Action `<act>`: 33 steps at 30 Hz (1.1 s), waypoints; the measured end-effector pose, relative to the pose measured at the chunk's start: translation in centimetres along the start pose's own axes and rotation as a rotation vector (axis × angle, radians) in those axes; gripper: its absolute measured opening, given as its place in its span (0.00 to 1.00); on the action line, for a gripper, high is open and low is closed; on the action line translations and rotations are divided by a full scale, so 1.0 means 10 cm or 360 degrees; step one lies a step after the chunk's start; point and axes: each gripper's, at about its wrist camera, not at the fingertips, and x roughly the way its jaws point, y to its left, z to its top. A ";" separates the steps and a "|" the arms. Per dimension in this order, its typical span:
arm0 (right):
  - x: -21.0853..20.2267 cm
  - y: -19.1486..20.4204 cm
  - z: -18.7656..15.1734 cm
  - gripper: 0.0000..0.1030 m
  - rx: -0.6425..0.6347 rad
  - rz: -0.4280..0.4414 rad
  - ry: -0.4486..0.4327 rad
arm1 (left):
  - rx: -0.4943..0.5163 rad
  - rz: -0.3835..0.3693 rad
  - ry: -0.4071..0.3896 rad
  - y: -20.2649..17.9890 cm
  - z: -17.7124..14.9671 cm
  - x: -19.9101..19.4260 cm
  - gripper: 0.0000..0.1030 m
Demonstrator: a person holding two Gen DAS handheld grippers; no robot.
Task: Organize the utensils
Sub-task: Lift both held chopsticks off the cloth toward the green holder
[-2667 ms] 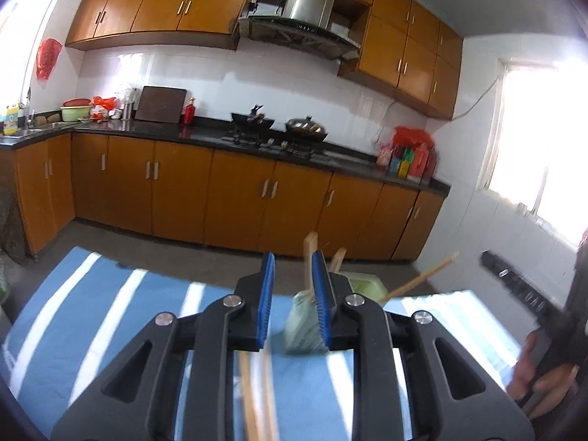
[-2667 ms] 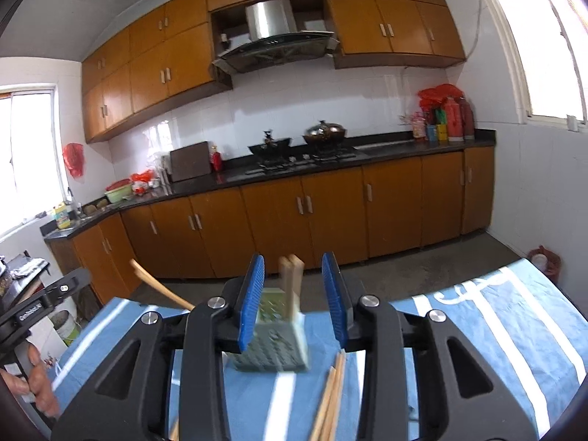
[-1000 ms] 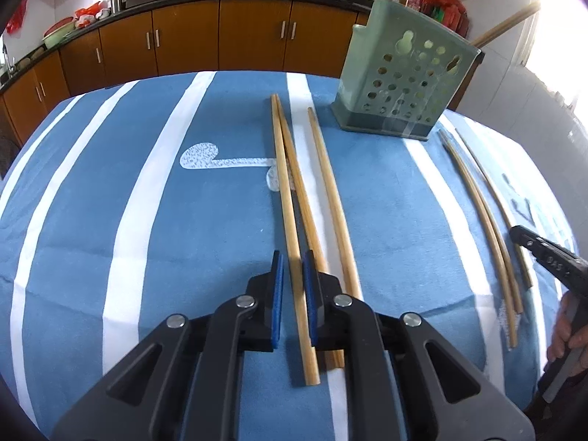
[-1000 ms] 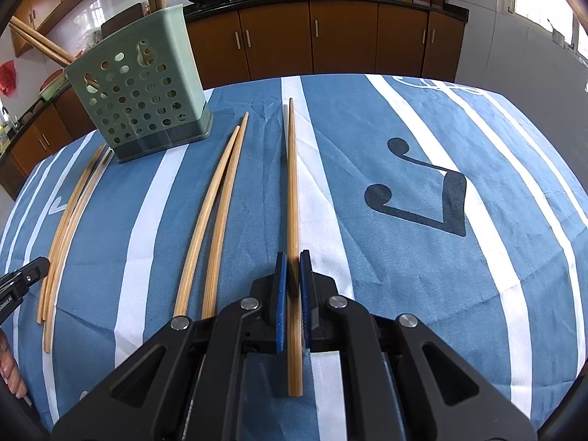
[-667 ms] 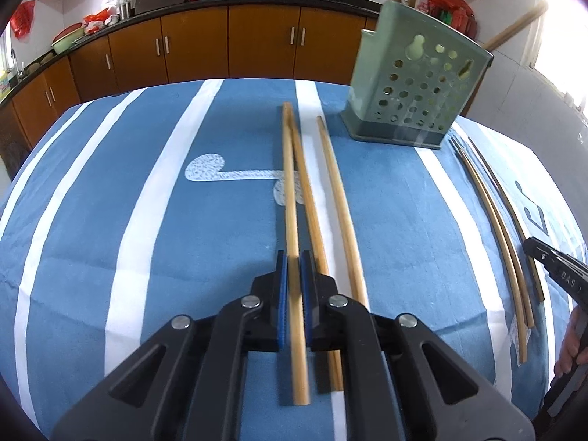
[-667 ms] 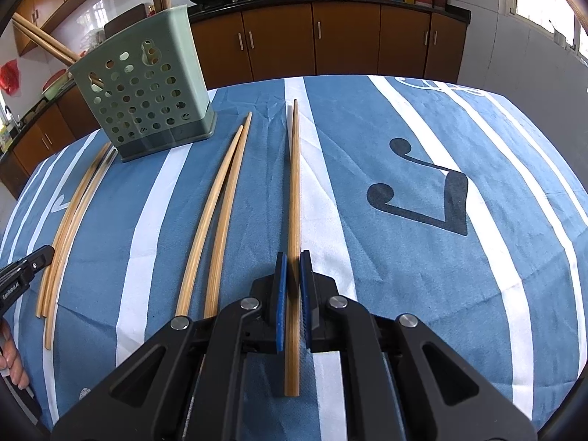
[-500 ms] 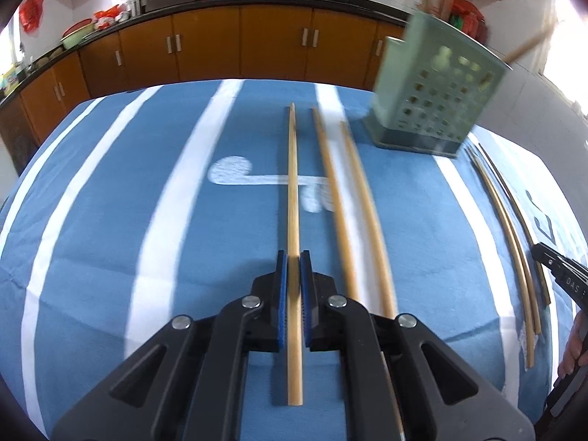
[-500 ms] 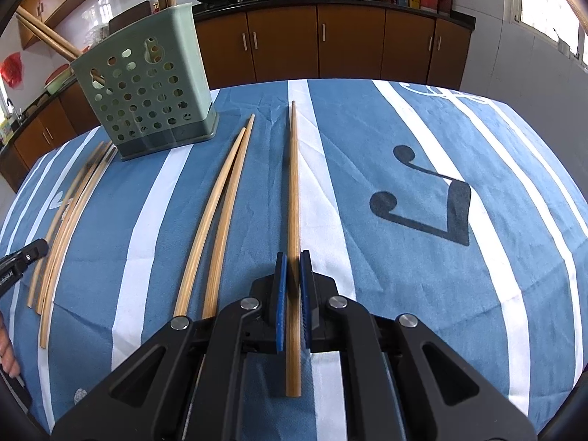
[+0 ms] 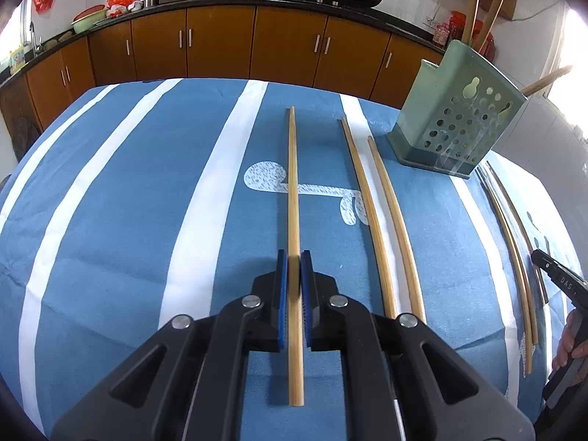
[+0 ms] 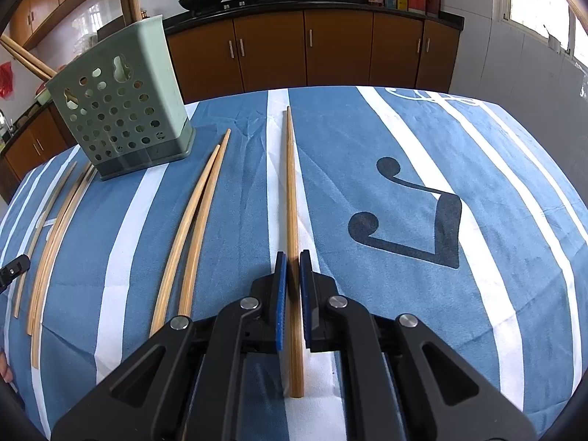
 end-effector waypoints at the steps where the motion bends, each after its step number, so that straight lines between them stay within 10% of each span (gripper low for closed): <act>1: 0.00 0.00 0.00 0.08 0.0003 0.0003 0.0000 | 0.0000 0.0000 0.0000 0.00 0.00 0.00 0.09; 33: -0.07 0.03 -0.08 0.09 -0.0040 -0.0002 -0.0002 | 0.0061 0.0005 0.0013 -0.02 -0.12 -0.09 0.11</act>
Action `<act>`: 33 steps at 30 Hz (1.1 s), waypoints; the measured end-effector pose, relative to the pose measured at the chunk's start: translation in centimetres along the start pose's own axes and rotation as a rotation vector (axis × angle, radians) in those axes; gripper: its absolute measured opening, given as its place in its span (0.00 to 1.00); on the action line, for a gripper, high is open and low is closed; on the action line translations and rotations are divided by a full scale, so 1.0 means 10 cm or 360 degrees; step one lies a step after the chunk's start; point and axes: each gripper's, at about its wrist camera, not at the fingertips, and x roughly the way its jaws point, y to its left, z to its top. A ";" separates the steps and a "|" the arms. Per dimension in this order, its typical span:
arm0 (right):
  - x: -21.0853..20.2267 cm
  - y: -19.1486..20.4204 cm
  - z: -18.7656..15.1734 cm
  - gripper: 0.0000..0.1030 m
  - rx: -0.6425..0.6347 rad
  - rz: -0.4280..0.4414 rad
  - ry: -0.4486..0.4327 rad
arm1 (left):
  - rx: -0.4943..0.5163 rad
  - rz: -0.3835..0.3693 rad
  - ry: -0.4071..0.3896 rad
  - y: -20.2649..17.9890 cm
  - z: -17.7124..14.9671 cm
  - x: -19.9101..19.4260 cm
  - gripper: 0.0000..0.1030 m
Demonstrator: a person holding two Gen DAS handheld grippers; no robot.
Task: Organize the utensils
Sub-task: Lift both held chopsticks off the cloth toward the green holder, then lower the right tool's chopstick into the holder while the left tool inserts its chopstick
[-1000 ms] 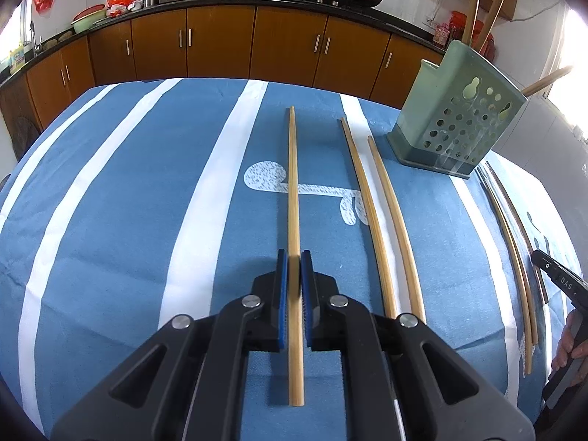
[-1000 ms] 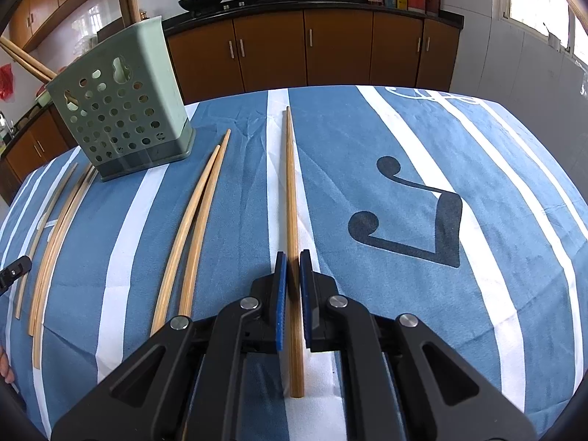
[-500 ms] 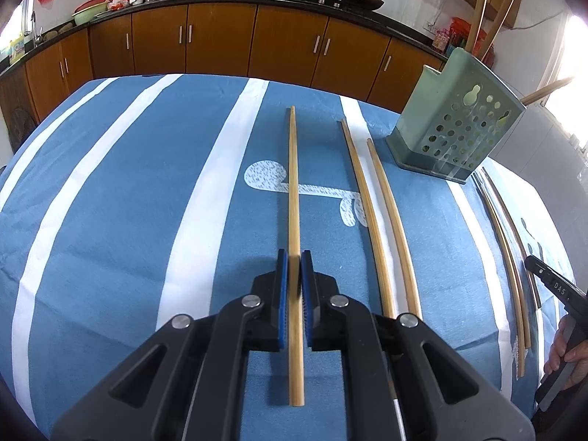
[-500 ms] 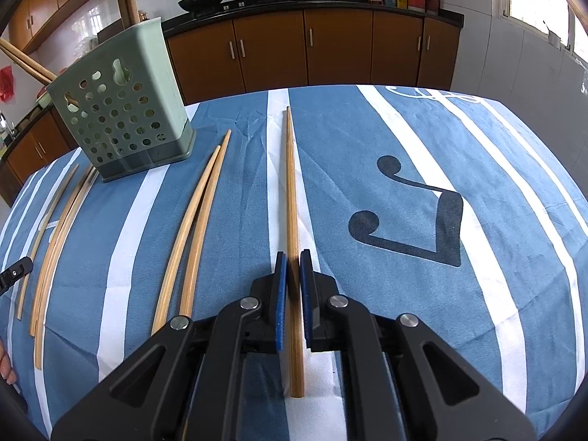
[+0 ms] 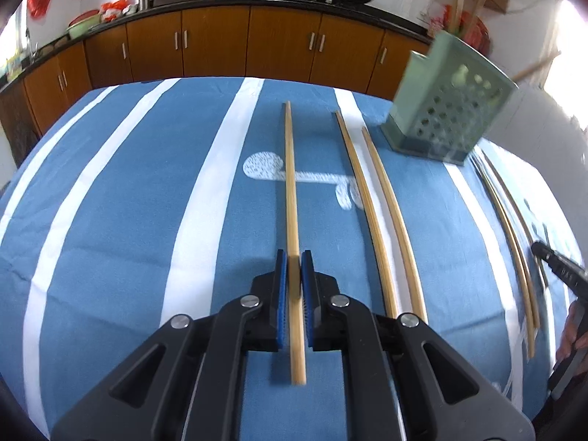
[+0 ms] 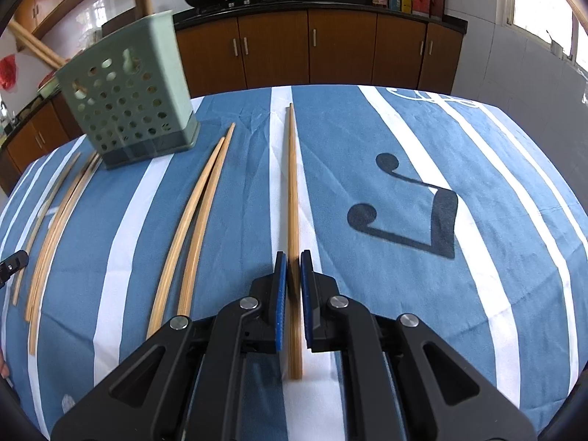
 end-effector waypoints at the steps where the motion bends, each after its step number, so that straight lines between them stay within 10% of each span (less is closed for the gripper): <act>1: -0.01 -0.01 -0.01 0.08 0.0004 0.0012 0.0001 | 0.0002 -0.0001 0.0001 0.00 -0.02 -0.01 0.11; 10: -0.25 -0.07 0.00 0.07 0.0023 0.0059 -0.0091 | 0.0011 -0.0002 -0.0011 -0.01 -0.02 -0.17 0.08; 33: -1.24 -0.16 0.46 0.07 0.0113 0.0145 -0.0606 | -0.0076 -0.0101 -0.0572 -0.02 0.61 -1.37 0.08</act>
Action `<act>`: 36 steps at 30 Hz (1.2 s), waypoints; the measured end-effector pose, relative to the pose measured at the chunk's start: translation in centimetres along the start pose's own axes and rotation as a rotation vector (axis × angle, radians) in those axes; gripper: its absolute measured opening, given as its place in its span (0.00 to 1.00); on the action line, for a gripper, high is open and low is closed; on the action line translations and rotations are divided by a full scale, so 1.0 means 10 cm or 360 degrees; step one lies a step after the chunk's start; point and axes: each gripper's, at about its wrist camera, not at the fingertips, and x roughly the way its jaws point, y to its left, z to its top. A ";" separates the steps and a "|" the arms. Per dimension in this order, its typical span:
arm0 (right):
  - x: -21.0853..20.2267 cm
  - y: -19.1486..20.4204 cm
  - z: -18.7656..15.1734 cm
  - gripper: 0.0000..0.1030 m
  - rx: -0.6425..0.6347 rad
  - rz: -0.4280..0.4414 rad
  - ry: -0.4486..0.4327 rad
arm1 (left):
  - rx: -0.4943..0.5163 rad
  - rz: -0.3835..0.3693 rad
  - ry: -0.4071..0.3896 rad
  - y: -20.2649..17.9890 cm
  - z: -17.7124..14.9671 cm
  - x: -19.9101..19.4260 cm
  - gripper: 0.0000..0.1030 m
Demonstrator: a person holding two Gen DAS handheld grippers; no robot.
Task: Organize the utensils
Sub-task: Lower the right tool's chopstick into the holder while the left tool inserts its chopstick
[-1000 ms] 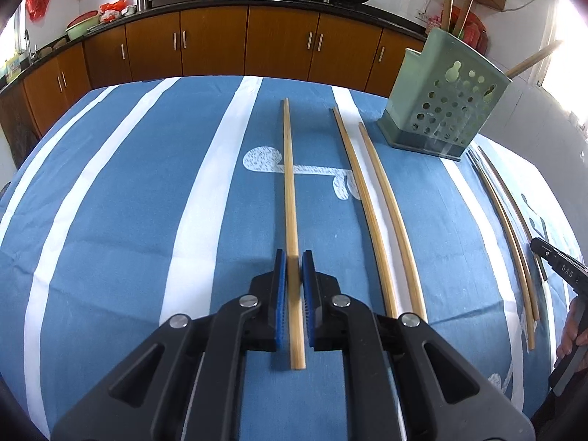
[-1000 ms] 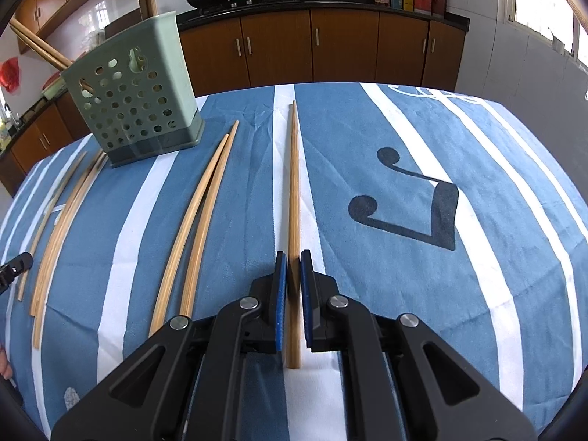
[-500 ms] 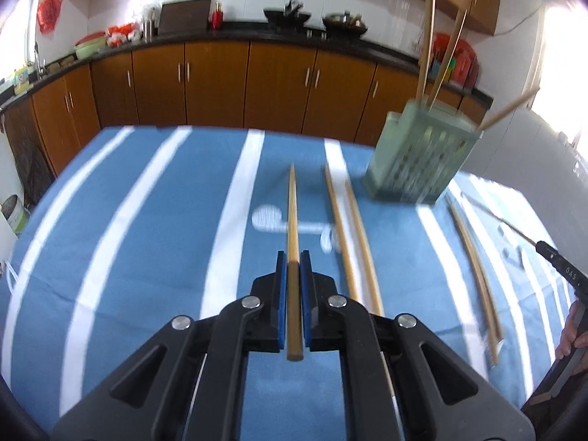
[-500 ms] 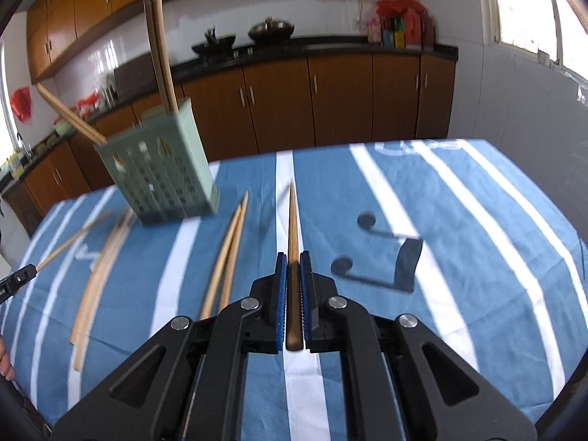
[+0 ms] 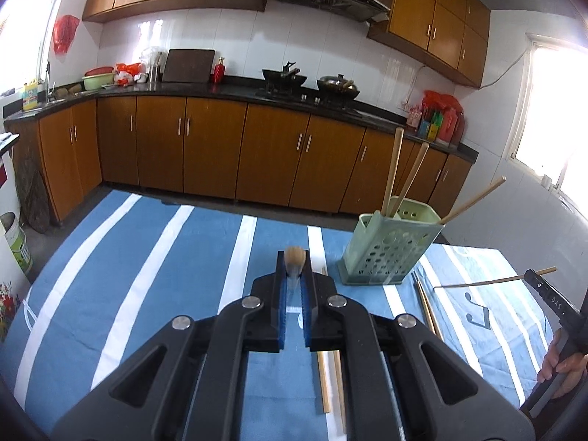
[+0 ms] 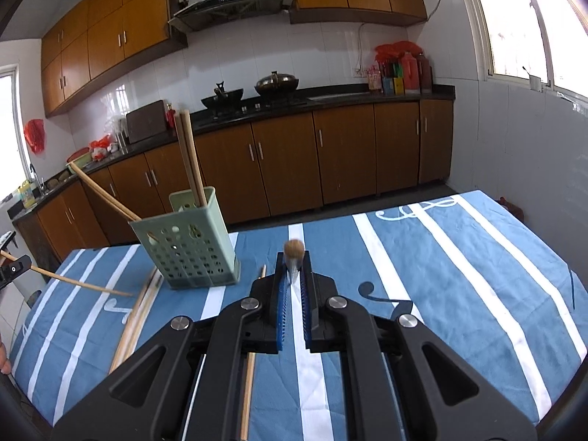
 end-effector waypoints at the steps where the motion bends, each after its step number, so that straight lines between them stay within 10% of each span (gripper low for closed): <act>1: -0.01 0.00 0.01 0.07 0.0010 0.0008 -0.0004 | 0.0002 0.0000 -0.0005 0.00 0.01 -0.01 0.08; 26: -0.49 0.64 1.13 0.07 0.0017 0.0382 -0.0561 | 0.0114 -0.0282 -0.0519 -1.12 1.07 -0.42 0.08; 36: 0.08 0.74 1.07 0.07 0.0014 0.0333 -0.0485 | 0.0061 -0.0225 -0.0412 -1.12 0.97 0.20 0.08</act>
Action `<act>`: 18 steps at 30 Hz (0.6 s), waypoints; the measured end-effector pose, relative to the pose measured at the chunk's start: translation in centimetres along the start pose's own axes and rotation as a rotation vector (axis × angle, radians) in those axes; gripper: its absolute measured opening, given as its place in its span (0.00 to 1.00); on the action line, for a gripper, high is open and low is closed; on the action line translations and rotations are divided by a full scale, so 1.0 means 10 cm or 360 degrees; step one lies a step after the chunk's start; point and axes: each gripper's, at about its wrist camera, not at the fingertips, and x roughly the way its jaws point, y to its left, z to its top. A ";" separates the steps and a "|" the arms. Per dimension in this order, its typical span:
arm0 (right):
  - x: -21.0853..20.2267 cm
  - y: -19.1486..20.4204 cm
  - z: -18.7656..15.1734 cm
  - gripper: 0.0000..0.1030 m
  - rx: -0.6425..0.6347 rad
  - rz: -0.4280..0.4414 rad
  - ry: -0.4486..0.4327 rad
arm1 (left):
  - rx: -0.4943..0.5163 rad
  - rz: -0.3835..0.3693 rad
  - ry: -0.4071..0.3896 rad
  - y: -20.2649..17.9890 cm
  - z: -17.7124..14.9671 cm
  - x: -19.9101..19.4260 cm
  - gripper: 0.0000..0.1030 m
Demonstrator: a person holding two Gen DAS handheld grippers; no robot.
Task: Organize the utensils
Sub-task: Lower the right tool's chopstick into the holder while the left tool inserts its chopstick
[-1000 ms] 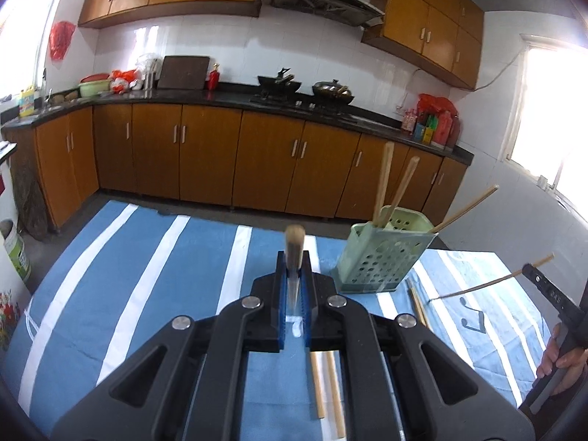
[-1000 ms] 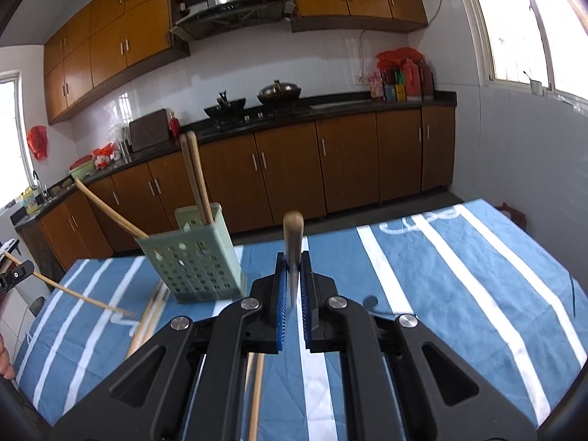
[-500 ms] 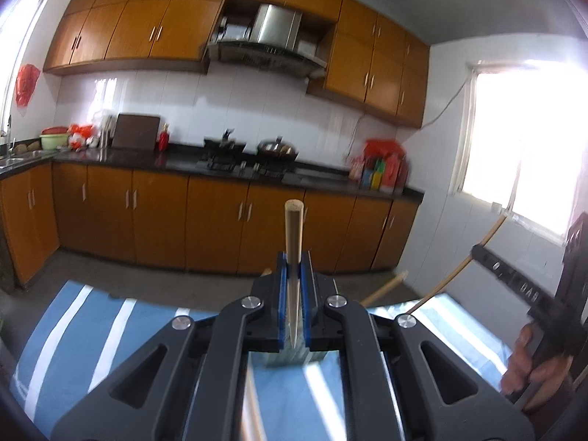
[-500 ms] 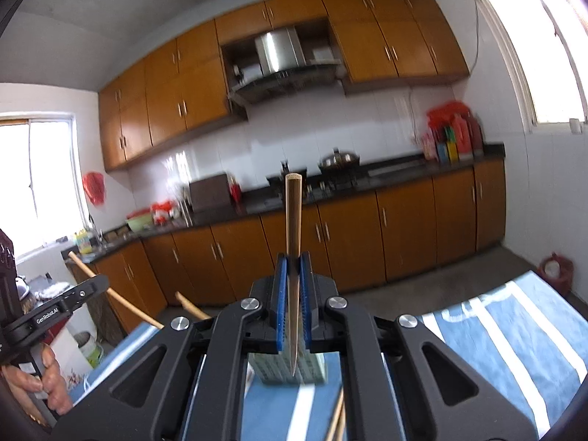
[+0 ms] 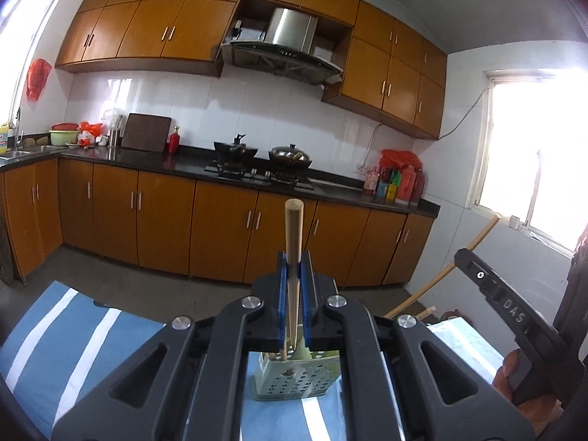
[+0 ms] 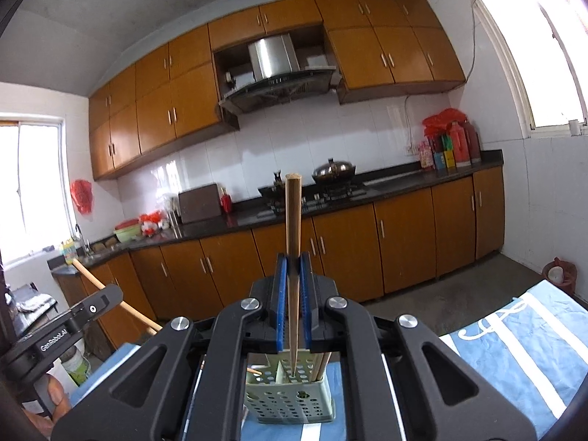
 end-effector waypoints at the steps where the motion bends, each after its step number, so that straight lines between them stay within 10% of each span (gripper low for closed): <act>1: 0.02 0.01 -0.03 0.07 -0.0005 -0.0001 0.0016 | 0.0006 0.0006 0.0004 0.01 -0.02 0.04 0.08; 18: 0.05 -0.02 -0.14 0.08 0.0009 0.0005 0.0138 | -0.0049 0.0016 0.0060 0.17 -0.11 0.05 0.10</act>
